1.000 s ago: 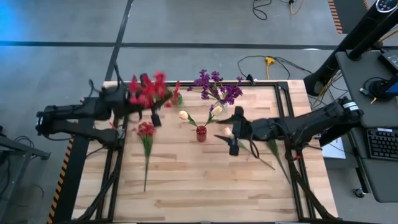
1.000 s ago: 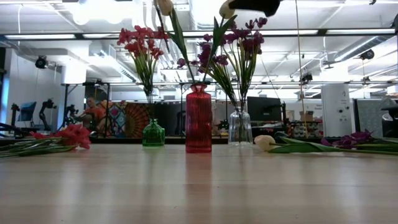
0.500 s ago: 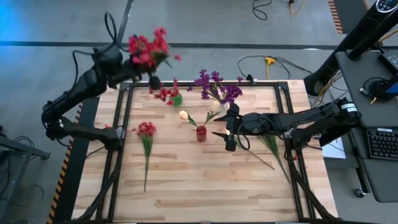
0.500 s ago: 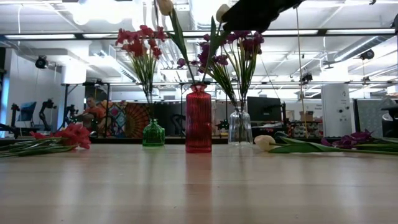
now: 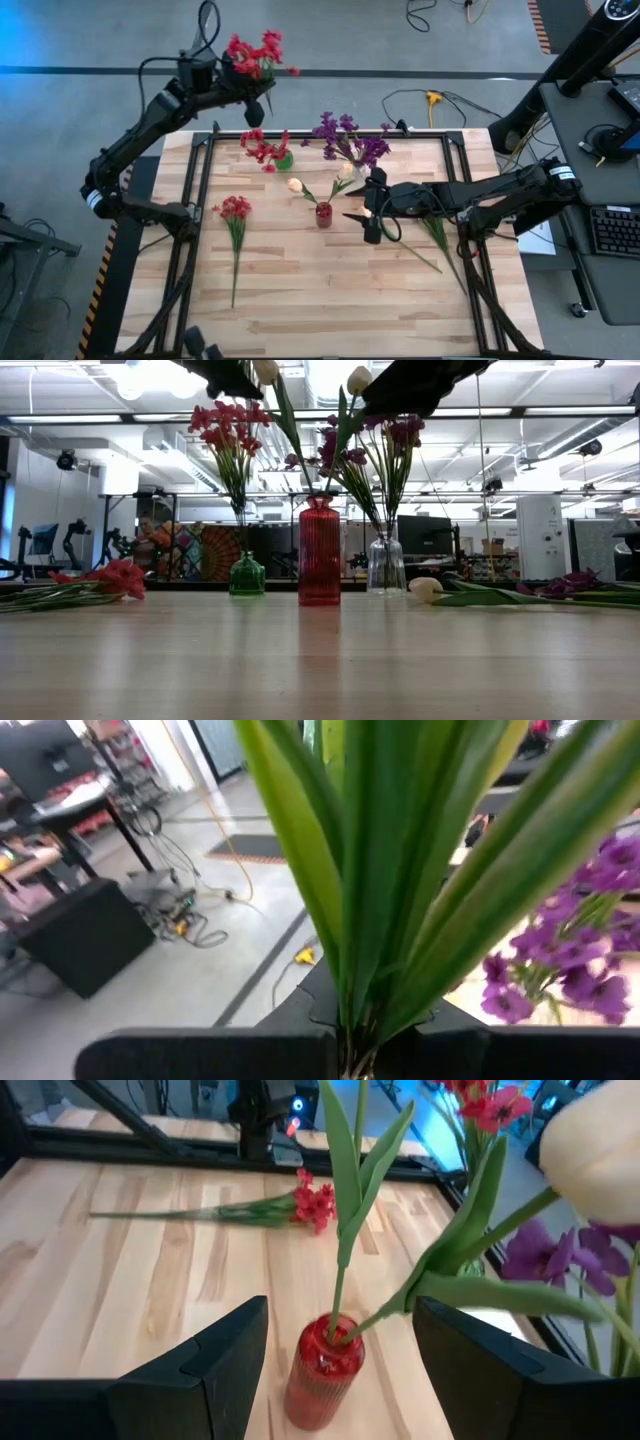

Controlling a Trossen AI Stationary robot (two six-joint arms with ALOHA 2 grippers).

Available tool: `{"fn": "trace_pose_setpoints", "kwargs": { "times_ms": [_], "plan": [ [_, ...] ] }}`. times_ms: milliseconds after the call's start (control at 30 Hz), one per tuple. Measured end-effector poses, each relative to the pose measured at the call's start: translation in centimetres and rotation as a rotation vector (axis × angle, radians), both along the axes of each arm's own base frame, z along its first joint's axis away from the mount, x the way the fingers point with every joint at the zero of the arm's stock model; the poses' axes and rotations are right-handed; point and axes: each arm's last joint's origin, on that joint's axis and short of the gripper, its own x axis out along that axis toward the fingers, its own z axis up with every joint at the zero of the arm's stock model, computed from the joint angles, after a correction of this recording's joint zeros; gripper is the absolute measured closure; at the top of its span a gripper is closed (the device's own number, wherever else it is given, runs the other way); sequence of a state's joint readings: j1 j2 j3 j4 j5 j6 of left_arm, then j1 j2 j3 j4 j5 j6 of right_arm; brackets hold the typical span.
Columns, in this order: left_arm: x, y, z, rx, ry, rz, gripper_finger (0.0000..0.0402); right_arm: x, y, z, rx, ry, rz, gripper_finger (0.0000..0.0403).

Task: Sort flowers into vase by color
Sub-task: Put the red flowers into the green vase

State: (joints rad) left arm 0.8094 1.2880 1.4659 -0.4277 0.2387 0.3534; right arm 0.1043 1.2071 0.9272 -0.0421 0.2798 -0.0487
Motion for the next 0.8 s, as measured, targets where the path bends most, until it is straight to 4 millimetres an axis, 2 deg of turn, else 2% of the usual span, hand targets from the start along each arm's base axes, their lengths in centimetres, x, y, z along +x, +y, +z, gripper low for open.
{"fn": "trace_pose_setpoints", "kwargs": {
  "times_ms": [233,567,800],
  "plan": [
    [-0.4,1.7,-2.6,-0.07,0.007,-0.039,0.04,-0.4,0.0,-0.4,0.032,0.053,-0.017,0.0156],
    [-1.0,2.4,-7.7,-0.109,-0.033,-0.064,0.04,-1.0,-0.1,-0.4,0.046,0.09,-0.024,0.0158],
    [-1.7,2.8,-9.3,-0.075,-0.037,-0.16,0.04,-2.0,-0.2,-0.1,0.089,0.109,-0.046,0.0158]
  ]
}}
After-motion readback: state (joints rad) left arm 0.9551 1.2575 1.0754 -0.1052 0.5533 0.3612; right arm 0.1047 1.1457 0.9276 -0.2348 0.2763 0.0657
